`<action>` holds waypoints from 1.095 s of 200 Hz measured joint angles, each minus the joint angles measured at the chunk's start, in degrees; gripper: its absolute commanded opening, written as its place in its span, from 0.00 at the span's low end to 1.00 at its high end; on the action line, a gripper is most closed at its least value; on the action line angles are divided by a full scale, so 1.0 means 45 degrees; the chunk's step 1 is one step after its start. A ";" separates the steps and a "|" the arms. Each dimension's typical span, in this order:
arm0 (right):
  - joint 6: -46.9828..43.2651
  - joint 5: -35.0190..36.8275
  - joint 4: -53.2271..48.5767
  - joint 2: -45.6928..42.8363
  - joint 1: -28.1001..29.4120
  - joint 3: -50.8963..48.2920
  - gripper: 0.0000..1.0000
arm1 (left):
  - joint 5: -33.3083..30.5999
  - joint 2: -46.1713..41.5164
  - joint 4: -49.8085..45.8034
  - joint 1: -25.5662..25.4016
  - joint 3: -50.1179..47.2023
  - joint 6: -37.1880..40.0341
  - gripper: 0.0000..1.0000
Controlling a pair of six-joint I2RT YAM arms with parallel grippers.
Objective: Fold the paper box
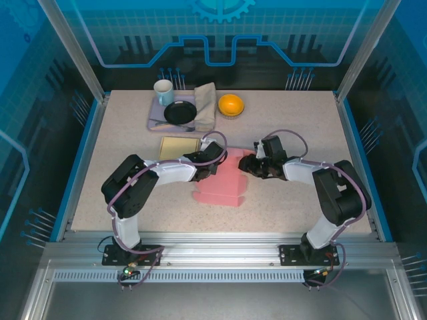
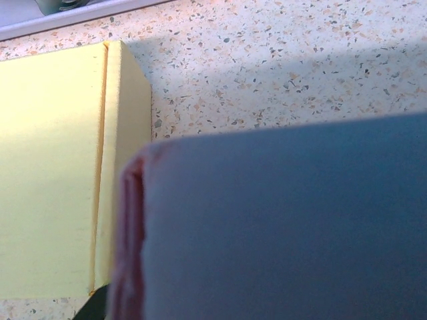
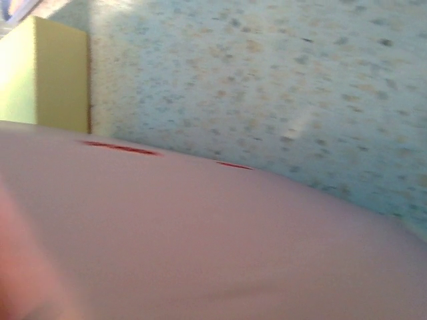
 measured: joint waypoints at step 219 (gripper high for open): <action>-0.1103 0.1846 0.0505 0.1642 0.1316 0.1394 0.35 | -0.0194 0.0000 -0.0481 0.0107 0.0000 -0.0053 0.00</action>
